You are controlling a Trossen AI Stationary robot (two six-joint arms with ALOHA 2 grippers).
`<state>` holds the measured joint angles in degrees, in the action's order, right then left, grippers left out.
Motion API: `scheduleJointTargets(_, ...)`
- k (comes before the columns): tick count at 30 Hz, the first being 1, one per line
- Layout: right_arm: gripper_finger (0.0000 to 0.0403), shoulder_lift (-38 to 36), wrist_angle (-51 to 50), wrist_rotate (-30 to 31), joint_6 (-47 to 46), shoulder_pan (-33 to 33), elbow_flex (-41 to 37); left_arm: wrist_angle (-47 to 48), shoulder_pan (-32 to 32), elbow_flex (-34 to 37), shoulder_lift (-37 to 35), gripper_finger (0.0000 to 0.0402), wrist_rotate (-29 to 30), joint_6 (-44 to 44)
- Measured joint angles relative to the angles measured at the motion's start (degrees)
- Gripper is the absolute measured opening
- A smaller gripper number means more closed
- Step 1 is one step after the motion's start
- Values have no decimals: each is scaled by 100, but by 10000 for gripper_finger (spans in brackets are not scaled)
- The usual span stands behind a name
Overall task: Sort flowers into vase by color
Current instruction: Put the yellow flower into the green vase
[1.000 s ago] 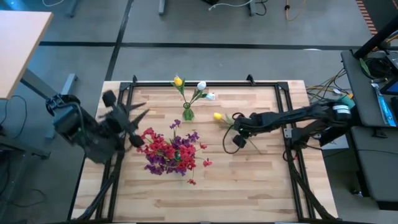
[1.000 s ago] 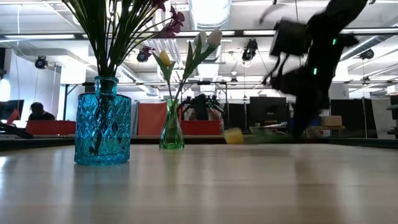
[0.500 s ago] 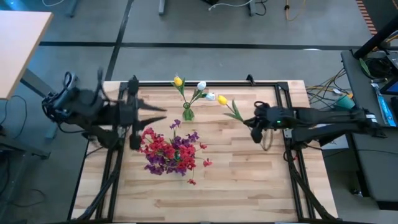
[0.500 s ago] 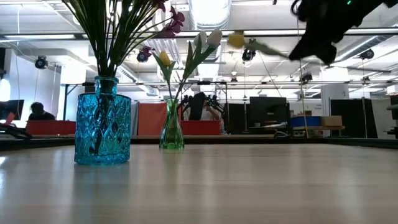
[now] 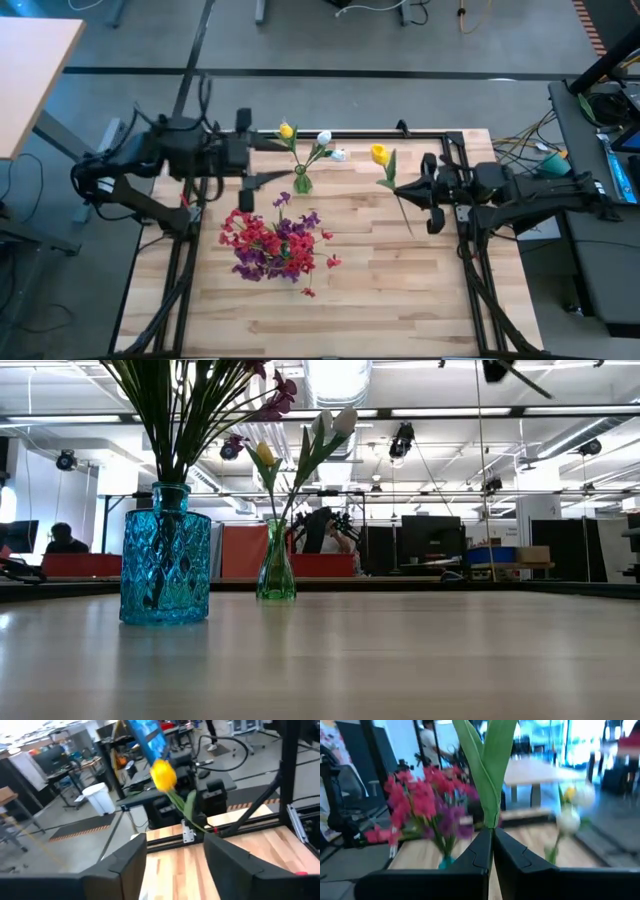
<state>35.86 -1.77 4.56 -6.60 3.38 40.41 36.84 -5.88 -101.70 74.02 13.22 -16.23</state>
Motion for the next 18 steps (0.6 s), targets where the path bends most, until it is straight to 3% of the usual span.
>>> scheduleJointTargets(9,9,1250,706,-66,1278,0,1159,-1707,91,1042,61,224,-364,-129)
scheduleJointTargets(13,9,1930,712,-250,1567,-2,1817,-2031,113,1124,234,226,-411,-140)
scheduleJointTargets(18,9,2753,623,-378,1839,0,2652,-2187,126,1053,569,226,-876,-151)
